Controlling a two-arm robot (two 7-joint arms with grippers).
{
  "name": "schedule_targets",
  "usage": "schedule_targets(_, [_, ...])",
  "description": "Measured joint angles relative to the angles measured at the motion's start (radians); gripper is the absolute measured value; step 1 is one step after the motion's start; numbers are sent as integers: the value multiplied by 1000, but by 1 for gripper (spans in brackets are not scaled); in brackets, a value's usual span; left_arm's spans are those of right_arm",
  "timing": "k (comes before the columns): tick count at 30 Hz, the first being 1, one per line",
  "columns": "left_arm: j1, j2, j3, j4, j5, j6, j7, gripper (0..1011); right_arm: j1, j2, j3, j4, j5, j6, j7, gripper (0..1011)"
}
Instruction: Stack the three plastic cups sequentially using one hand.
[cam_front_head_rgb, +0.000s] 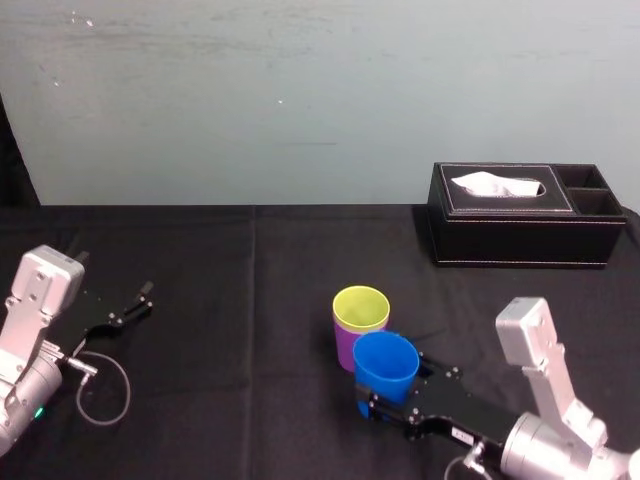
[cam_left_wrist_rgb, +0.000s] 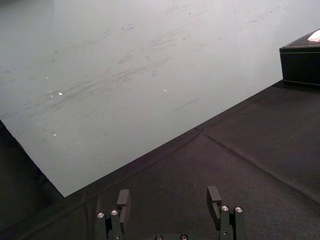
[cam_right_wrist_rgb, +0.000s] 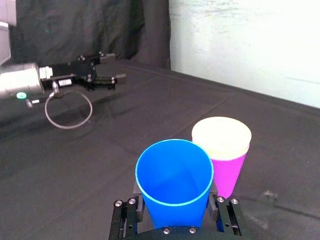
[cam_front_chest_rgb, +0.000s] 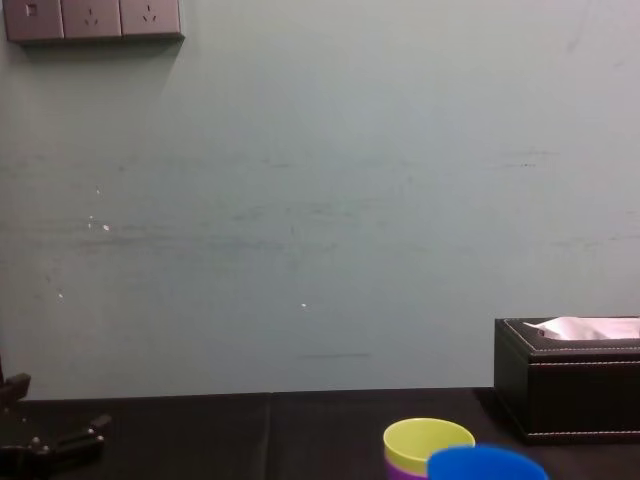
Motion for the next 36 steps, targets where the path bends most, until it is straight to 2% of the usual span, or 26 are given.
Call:
schedule_targets(4, [0,0,0,0,0,0,0,1000,24,16,8,-46,25,65,-8,716])
schedule_targets(8, [0,0,0,0,0,0,0,1001,49,25,9,-67,39,101,-9,716])
schedule_targets(11, [0,0,0,0,0,0,0,1000,87,32,2,-81,51,145,-13,716])
schedule_targets(14, [0,0,0,0,0,0,0,1000,120,31,-4,-82,57,166,-21,716])
schedule_targets(22, [0,0,0,0,0,0,0,1000,191,11,-18,-61,65,192,-48,716])
schedule_targets(32, [0,0,0,0,0,0,0,1000,274,-39,-46,23,69,202,-73,716])
schedule_targets(36, [0,0,0,0,0,0,0,1000,288,-52,-53,47,69,202,-79,716])
